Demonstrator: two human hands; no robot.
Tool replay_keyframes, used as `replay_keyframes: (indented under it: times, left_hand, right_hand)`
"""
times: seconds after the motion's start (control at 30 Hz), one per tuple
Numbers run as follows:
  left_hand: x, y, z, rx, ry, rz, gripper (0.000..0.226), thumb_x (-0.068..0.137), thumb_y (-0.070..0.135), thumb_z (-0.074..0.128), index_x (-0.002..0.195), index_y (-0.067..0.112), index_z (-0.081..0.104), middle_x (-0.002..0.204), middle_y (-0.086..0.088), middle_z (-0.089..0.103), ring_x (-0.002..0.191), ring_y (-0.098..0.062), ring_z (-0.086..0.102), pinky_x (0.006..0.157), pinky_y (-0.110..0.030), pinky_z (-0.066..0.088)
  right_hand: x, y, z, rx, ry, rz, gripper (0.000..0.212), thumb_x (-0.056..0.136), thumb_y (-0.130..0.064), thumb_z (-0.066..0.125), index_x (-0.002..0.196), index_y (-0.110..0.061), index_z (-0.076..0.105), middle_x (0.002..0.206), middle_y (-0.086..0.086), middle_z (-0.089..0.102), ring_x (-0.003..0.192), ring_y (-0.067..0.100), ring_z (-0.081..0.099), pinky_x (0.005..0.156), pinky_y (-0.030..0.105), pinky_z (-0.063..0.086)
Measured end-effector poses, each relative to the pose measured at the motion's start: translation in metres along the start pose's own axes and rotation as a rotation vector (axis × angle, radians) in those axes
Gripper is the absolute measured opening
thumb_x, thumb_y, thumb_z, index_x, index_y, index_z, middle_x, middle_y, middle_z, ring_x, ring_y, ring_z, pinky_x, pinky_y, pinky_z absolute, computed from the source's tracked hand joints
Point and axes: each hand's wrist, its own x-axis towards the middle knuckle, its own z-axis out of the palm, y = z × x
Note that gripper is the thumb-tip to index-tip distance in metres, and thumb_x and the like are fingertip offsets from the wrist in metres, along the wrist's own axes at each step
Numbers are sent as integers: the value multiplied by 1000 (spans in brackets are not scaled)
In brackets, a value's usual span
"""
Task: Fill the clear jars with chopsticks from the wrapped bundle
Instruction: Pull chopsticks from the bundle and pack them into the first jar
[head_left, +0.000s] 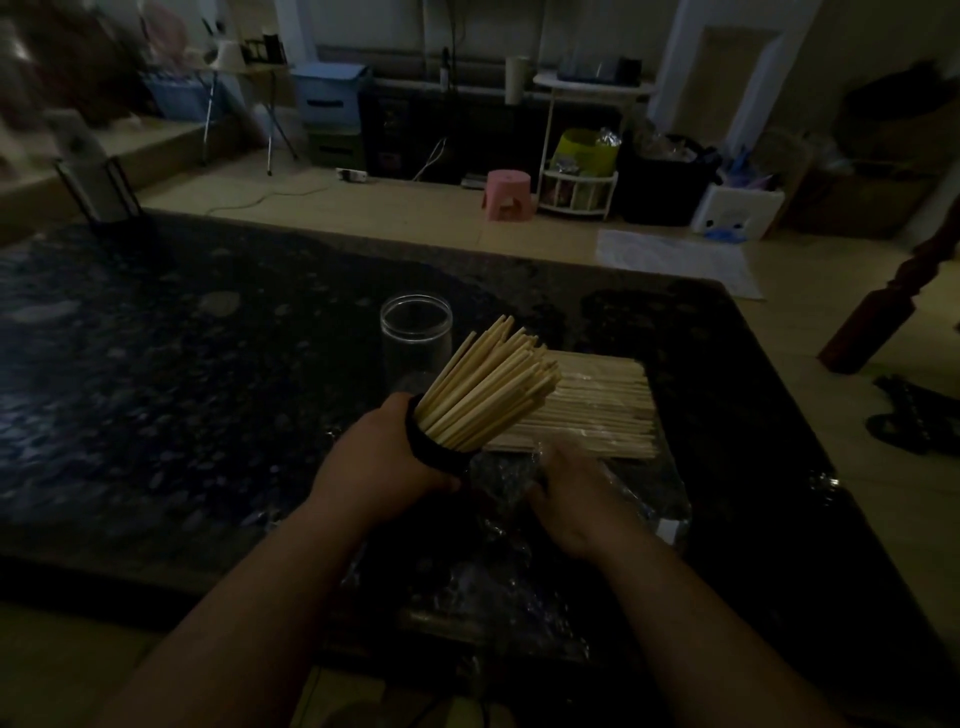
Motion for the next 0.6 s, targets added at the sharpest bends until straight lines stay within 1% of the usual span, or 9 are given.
replay_keyframes:
  times: [0.07, 0.13, 0.23, 0.33, 0.43, 0.6]
  left_hand:
    - [0, -1, -1, -4, -2, -1, 88, 56, 39, 88, 131, 30, 43, 102, 14, 53, 90, -7, 52, 76, -29, 46]
    - [-1, -1, -1, -5, 4, 3, 88, 56, 40, 88, 131, 31, 43, 102, 15, 52, 90, -7, 53, 76, -28, 47]
    - [-2, -1, -1, 5, 11, 14, 86, 56, 41, 88, 130, 31, 44, 105, 13, 55, 90, -7, 52, 76, -28, 46]
    - [-3, 0, -1, -8, 11, 4, 85, 56, 40, 88, 129, 30, 44, 111, 9, 59, 90, -8, 53, 78, -30, 49]
    - [-4, 0, -1, -11, 8, 1, 86, 56, 40, 88, 130, 31, 44, 105, 13, 55, 89, -6, 51, 75, -27, 45]
    - [-3, 2, -2, -15, 3, 5, 86, 57, 38, 88, 131, 31, 44, 104, 15, 52, 90, -6, 50, 77, -26, 45]
  right_hand:
    - [3, 1, 2, -17, -34, 12, 59, 97, -39, 41, 150, -19, 24, 155, 7, 28, 140, 25, 30, 116, 38, 25]
    - [7, 4, 4, -67, -30, 24, 59, 98, -37, 39, 151, -20, 21, 156, 7, 26, 141, 25, 28, 117, 38, 22]
    - [10, 6, 3, -197, -12, 69, 55, 100, -32, 37, 151, -22, 21, 156, 6, 23, 142, 27, 22, 115, 42, 16]
    - [11, 7, 3, -265, 11, 83, 54, 98, -30, 40, 150, -26, 24, 156, 5, 22, 141, 31, 20, 114, 49, 15]
    - [12, 6, 5, -285, 25, 78, 51, 98, -30, 40, 147, -24, 29, 155, 6, 24, 141, 31, 21, 115, 48, 14]
    - [14, 3, 5, -251, 57, 59, 45, 97, -29, 42, 142, -27, 36, 152, 0, 30, 136, 26, 29, 111, 44, 21]
